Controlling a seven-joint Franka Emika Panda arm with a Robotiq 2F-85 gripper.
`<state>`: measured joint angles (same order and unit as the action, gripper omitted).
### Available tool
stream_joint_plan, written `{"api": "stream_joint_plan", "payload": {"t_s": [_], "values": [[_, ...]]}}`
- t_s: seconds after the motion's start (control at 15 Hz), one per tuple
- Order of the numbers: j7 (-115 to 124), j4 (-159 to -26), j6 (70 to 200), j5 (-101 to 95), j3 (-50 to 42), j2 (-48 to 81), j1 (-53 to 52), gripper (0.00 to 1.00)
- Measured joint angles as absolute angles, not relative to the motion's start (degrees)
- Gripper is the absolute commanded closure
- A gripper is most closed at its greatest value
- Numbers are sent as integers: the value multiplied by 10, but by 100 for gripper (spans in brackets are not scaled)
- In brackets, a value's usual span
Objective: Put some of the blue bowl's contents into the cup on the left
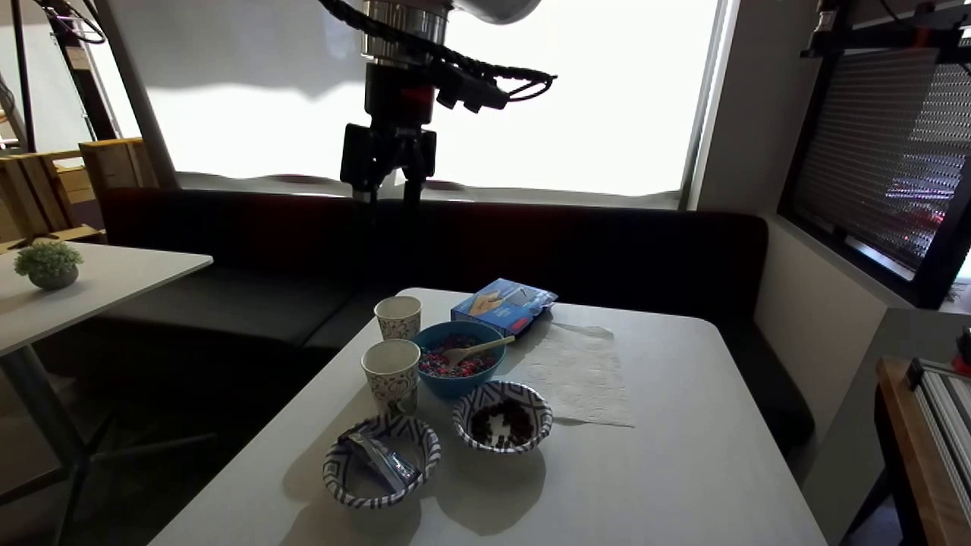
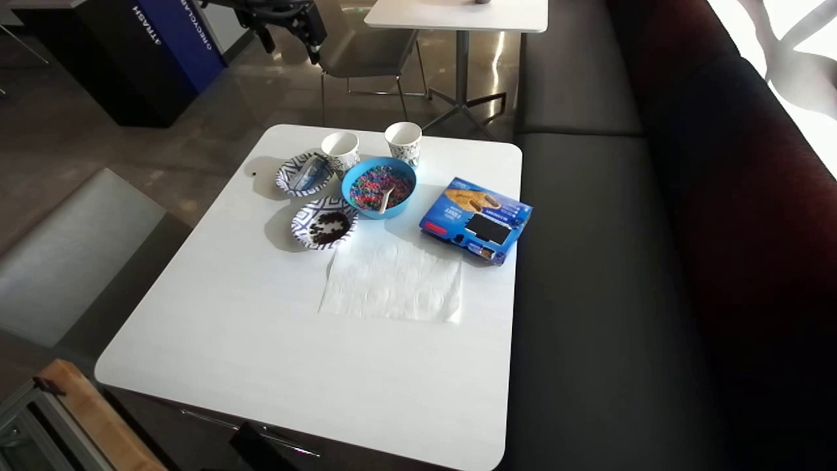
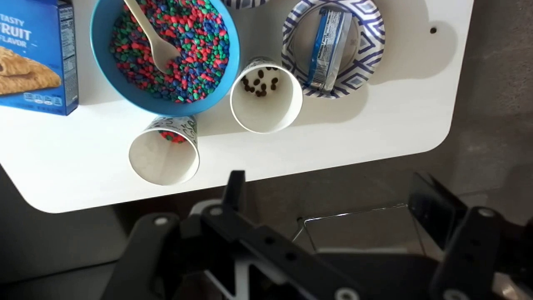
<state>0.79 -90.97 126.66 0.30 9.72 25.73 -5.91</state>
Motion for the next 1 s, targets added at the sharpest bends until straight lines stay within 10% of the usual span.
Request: {"api": "stream_joint_plan", "payload": {"t_s": [1.0], "values": [[-93,-825,1175,-18,45,286,-32,0]]}}
